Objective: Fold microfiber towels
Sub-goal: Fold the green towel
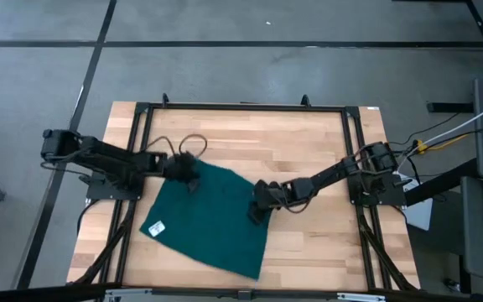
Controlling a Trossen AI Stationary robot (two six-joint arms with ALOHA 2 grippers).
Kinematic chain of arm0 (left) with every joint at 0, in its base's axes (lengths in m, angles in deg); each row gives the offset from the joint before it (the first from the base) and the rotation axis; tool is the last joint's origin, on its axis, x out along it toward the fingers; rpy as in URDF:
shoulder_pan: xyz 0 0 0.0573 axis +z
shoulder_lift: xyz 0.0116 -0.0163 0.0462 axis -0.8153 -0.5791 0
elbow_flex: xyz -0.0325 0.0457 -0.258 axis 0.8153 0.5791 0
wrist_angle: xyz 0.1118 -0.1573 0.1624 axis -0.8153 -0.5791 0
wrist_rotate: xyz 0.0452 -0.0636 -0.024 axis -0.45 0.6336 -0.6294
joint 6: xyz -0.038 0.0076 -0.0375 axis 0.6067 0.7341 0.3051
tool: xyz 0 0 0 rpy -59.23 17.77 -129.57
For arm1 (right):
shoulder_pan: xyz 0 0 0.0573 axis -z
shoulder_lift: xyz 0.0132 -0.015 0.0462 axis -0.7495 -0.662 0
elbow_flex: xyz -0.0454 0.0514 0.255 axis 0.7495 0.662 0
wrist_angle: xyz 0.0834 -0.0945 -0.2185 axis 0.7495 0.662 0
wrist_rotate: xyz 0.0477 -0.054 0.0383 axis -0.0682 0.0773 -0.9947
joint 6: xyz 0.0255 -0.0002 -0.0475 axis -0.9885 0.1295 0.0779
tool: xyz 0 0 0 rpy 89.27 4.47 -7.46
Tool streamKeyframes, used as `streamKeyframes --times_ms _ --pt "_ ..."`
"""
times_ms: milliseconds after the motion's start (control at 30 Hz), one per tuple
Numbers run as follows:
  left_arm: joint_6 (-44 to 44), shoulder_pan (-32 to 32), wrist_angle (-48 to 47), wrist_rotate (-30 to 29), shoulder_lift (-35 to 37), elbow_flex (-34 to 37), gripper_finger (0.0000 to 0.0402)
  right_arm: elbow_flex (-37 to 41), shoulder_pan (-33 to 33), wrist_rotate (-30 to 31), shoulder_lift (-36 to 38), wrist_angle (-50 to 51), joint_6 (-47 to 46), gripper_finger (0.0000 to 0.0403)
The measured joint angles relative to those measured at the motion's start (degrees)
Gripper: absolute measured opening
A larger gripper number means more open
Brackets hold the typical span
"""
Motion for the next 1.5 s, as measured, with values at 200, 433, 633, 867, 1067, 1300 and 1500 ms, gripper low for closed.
streamKeyframes --times_ms 200,433,633,867,1067,1300,1500 --pt "-9.02 11.76 5.15 6.58 -5.99 -4.78 0.0002 9.5 6.88 3.98 6.3 -3.2 3.57 0.0038" --pt "-16.63 17.13 7.39 10.97 -19.45 -17.87 0.0002 22.64 18.72 8.77 21.29 2.8 10.45 0.0037" --pt "-19.64 15.16 9.83 15.46 -20.31 -22.58 0.0002 26.8 20.76 1.12 38.48 3.52 17.45 0.0041" --pt "-25.95 8.6 -2.33 16.59 -13.03 -22.4 0.0003 30.58 10.73 -8.56 51.52 3.05 12.21 0.0052" --pt "-33.45 2.85 -10.92 20.0 -11.83 -22.45 0.0004 30.71 -0.07 -11.11 51.0 6.76 7.24 0.0043" --pt "-35.06 1.63 -15.11 28.72 -10.42 -22.49 0.0004 30.65 -6.19 -11.36 50.91 6.76 -0.5 0.009" --pt "-26.75 4.36 -5.38 23.45 -8.87 -22.47 0.0004 30.56 -3.52 11.73 50.95 7.89 -3.62 0.0126"
